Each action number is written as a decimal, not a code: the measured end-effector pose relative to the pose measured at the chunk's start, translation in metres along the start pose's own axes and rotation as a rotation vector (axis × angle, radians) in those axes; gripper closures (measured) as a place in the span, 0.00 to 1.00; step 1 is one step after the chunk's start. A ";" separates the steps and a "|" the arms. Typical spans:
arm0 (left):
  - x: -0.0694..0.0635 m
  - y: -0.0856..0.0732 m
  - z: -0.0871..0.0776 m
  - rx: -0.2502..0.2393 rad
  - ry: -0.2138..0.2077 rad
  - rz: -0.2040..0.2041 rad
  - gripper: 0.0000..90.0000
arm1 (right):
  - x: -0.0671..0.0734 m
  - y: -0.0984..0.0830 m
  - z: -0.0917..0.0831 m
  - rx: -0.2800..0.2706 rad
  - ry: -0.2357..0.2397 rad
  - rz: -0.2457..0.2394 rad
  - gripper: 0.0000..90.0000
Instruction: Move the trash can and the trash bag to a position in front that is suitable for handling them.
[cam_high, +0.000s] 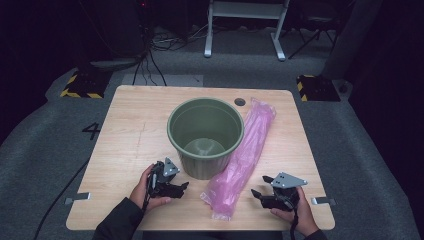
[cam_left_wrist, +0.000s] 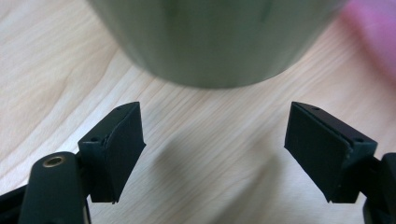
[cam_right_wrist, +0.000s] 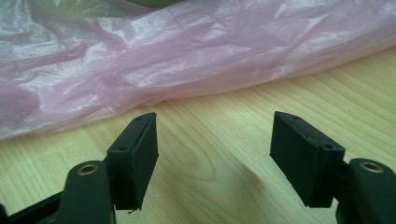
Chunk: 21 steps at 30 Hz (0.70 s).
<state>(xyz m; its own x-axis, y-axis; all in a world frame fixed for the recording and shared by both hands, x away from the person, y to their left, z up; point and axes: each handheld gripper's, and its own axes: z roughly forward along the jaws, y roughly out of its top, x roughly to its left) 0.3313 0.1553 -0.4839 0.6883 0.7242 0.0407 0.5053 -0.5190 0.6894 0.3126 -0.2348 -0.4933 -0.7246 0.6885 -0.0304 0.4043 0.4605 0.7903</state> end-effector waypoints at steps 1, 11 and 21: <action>-0.002 0.001 -0.002 -0.009 -0.004 0.003 0.22 | -0.001 0.000 0.000 0.002 -0.008 0.002 0.35; -0.018 0.009 -0.015 -0.068 -0.061 0.038 0.24 | -0.005 -0.002 0.003 0.026 -0.037 -0.003 0.35; -0.044 0.019 -0.016 -0.085 -0.123 0.104 0.24 | -0.005 -0.003 0.004 0.029 -0.042 -0.010 0.35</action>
<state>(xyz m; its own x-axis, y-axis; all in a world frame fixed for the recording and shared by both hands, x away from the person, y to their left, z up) 0.3023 0.1213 -0.4609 0.7957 0.6049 0.0300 0.3859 -0.5446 0.7447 0.3172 -0.2370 -0.4978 -0.7047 0.7065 -0.0646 0.4137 0.4832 0.7716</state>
